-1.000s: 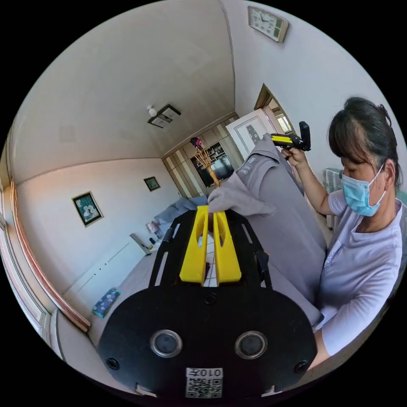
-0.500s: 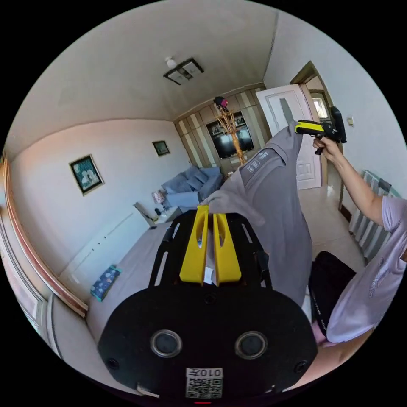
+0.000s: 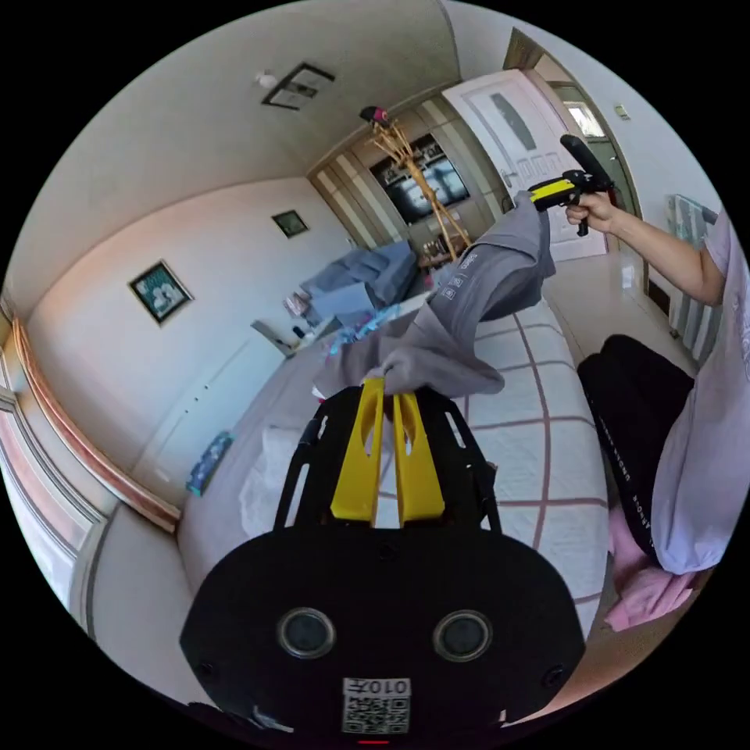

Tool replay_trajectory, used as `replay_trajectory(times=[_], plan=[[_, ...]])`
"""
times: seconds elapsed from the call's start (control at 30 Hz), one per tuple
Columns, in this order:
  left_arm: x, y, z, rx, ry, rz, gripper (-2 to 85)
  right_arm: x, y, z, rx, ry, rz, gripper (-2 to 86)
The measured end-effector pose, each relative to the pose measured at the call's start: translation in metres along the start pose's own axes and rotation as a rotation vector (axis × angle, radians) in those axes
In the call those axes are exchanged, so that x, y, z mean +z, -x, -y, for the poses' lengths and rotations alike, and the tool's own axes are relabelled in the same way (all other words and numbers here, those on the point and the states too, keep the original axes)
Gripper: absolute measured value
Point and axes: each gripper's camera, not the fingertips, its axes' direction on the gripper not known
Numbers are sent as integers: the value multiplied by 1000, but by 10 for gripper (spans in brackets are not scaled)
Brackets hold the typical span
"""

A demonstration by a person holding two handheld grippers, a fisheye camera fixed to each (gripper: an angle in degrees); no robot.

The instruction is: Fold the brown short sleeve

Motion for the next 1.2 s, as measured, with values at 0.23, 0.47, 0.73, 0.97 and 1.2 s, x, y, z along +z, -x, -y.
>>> replay_trajectory(times=[0.23,0.47,0.73,0.97,1.2], plan=[[130,-123,-164,6,421,-249,-5,158,31,-114,85,448,283,26],[114,-102,-184,-11,361,-287,-4,142,8,-114,7,496,279,23],[139,-78,-239,-79,472,-371,1,153,-17,-113,54,518,333,26],[126,-36,-283,-108,549,-416,26,165,-6,-114,101,586,299,54],[81,72,-312,-331,493,-324,61,116,-5,-109,162,552,194,66]])
